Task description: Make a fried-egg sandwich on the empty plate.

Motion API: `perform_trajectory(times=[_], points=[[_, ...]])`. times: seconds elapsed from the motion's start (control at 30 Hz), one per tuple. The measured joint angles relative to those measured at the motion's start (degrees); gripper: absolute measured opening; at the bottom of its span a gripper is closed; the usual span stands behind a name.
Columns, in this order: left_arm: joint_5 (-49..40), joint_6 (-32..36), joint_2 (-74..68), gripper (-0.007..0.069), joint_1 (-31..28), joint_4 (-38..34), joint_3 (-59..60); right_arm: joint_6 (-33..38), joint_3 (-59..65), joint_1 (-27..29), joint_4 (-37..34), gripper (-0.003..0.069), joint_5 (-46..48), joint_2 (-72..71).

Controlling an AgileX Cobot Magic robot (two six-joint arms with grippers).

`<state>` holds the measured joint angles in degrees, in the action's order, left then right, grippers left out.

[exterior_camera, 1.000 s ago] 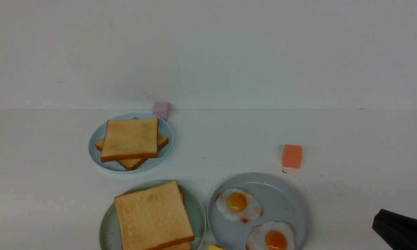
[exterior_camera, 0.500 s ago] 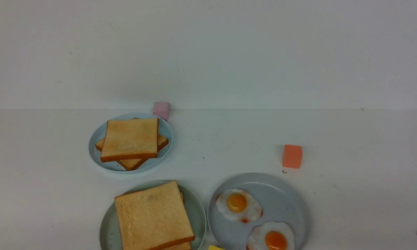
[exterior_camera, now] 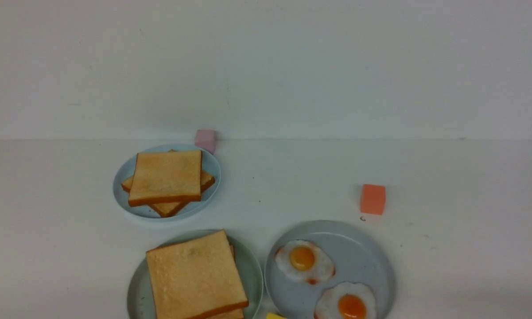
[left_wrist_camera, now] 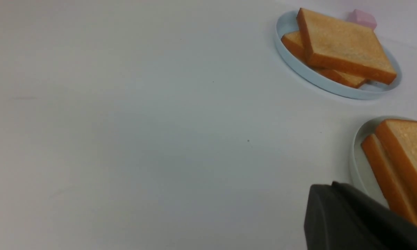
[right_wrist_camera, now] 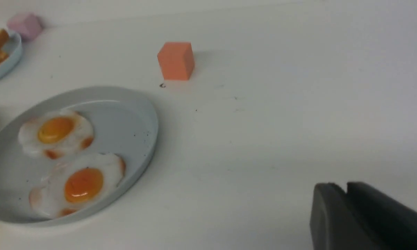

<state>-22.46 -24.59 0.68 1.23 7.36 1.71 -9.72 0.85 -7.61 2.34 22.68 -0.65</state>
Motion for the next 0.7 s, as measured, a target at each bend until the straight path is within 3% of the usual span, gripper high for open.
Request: perform_trajectory(times=[0.7], points=[[0.0,0.0,0.0,0.0038,0.0,0.0,0.1,-0.5,0.0,0.1,0.0,0.0113,-0.2,0.0]])
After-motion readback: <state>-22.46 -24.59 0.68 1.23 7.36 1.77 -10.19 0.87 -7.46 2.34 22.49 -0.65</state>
